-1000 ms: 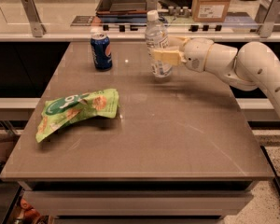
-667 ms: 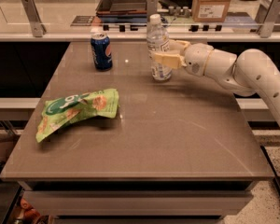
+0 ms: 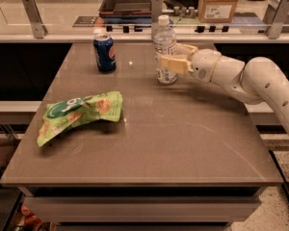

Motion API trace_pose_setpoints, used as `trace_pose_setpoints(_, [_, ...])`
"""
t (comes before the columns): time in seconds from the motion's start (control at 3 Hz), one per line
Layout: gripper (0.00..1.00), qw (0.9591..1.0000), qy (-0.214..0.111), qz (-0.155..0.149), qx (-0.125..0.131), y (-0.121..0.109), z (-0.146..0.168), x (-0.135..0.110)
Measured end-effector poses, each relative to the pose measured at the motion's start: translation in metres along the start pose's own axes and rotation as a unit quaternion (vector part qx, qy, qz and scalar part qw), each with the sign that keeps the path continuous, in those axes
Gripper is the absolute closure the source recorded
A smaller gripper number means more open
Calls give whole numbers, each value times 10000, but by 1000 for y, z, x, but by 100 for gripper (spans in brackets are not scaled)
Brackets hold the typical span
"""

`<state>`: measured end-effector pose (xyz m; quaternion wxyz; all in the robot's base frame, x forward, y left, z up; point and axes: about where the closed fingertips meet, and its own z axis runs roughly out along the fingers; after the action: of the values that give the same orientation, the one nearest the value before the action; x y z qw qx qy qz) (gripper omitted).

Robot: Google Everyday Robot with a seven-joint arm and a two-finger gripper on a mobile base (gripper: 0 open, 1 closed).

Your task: Place blue plastic bottle upright

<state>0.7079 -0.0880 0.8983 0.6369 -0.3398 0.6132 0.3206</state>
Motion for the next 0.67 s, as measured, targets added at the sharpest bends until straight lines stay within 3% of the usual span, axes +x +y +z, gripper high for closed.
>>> trace_pose_setpoints(0.67, [37, 10000, -2, 1, -21, 2, 2, -1])
